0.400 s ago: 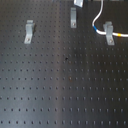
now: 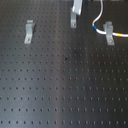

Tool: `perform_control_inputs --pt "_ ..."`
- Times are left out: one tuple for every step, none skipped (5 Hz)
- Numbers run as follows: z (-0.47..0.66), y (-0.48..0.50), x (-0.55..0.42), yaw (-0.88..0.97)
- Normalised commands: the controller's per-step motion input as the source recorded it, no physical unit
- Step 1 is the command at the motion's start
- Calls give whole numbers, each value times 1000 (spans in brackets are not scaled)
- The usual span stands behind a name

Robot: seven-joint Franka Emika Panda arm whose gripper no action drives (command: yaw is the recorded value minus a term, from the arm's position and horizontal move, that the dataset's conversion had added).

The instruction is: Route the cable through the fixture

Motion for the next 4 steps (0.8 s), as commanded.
perform_control_inputs --pt "349 111 -505 -363" --pt "8 -60 -444 -500" --pt "120 105 -368 -485" --pt "249 65 -368 -545"
